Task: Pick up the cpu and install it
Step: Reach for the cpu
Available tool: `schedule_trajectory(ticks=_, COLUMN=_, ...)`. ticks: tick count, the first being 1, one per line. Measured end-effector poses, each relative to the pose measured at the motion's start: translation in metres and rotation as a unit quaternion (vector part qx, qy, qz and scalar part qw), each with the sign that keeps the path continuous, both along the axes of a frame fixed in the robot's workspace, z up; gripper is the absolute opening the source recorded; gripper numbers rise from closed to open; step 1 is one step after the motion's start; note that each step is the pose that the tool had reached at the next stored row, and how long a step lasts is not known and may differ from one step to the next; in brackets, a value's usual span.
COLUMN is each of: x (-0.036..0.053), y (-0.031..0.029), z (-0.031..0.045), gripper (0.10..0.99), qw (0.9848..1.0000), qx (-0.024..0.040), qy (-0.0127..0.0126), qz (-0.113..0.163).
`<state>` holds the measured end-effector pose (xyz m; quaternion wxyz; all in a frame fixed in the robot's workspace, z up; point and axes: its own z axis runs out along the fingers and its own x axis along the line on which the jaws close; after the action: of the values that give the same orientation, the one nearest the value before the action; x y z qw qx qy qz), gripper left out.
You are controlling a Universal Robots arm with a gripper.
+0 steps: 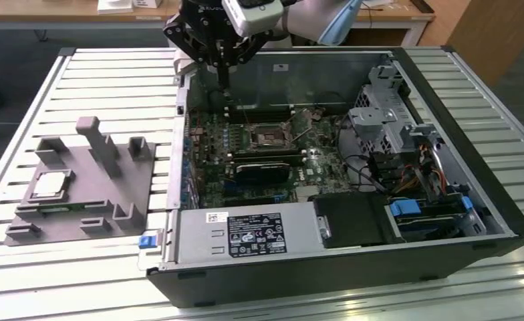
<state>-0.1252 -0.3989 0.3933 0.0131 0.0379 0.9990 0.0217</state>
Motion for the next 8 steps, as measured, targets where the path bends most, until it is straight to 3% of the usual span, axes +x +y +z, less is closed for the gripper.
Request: schedule_trajectory(ticks=8, x=-0.0045, y=0.0000, z=-0.0001, gripper=0.106, qw=1.0000, qx=0.0000, qy=0.0000, qz=0.000)
